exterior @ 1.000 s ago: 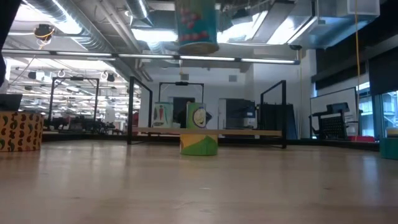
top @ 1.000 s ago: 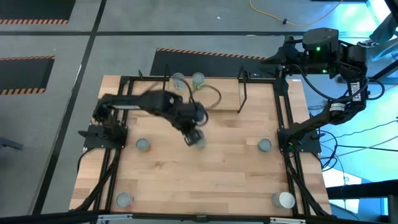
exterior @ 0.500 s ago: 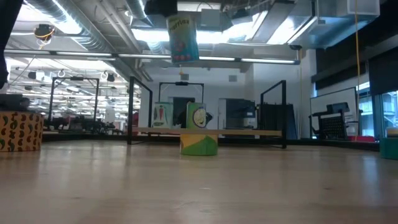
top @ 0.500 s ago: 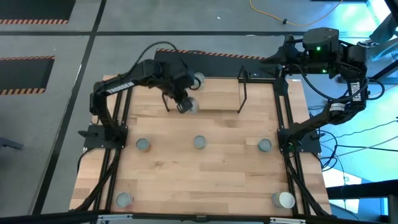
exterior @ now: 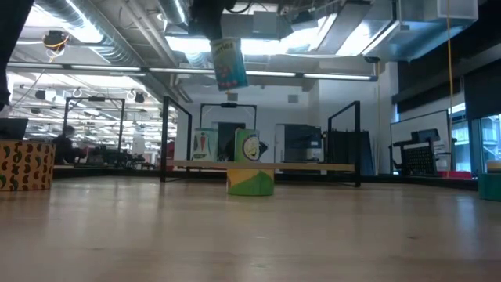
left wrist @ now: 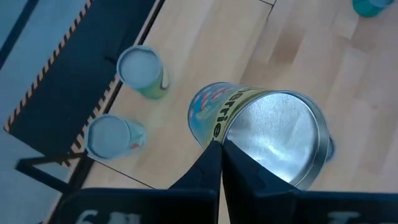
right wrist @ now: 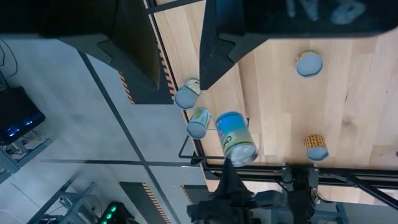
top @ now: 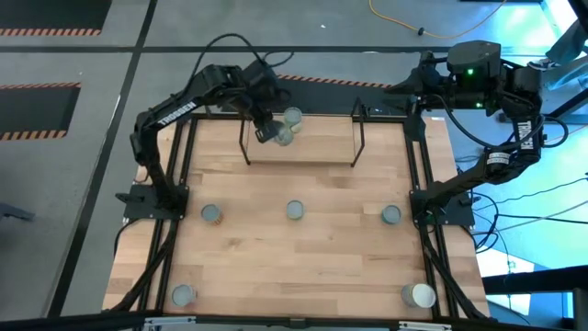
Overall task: Pick and place cans onto a shelf
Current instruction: Put the bottom middle light blue can on the shelf aligned with the pink can
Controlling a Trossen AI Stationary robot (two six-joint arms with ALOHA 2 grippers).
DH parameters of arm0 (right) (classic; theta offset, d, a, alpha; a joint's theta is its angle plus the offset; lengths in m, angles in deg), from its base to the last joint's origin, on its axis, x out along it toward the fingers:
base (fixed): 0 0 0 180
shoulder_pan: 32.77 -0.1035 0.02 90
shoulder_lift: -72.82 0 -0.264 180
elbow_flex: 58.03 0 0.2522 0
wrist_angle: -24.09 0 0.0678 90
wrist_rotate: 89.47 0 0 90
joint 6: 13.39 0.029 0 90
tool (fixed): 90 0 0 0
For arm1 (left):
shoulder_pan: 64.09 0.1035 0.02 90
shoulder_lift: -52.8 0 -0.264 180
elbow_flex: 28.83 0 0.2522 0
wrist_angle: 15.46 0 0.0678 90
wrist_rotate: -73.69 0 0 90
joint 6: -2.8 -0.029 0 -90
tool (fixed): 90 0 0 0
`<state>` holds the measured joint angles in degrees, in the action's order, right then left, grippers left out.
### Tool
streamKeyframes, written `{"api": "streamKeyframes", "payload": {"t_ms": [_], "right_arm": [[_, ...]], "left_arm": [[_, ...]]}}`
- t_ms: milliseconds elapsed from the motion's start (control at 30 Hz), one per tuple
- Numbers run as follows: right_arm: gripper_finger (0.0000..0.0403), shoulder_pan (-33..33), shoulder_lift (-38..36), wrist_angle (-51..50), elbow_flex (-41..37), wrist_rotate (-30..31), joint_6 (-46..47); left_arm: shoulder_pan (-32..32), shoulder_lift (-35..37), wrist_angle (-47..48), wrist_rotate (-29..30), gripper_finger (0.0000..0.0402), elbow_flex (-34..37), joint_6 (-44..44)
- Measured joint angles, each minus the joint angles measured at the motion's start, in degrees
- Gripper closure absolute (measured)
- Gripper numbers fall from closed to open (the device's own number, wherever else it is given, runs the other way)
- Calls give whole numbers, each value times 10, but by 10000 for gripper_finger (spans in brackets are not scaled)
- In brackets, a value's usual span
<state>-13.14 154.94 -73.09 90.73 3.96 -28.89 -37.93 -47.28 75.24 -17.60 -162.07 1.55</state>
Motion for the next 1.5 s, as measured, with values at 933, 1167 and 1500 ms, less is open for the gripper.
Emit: {"api": "streamKeyframes", "payload": {"t_ms": [933, 1167, 1500], "right_arm": [[286, 0, 38, -4, 0, 31, -1], [286, 0, 36, -13, 0, 74, -1], [286, 0, 36, -17, 0, 75, 0]], "left_arm": [[31, -146, -263, -38, 401, 0, -84], [39, -193, -316, -37, 401, 0, -84], [39, -225, -315, -6, 401, 0, -85]]}}
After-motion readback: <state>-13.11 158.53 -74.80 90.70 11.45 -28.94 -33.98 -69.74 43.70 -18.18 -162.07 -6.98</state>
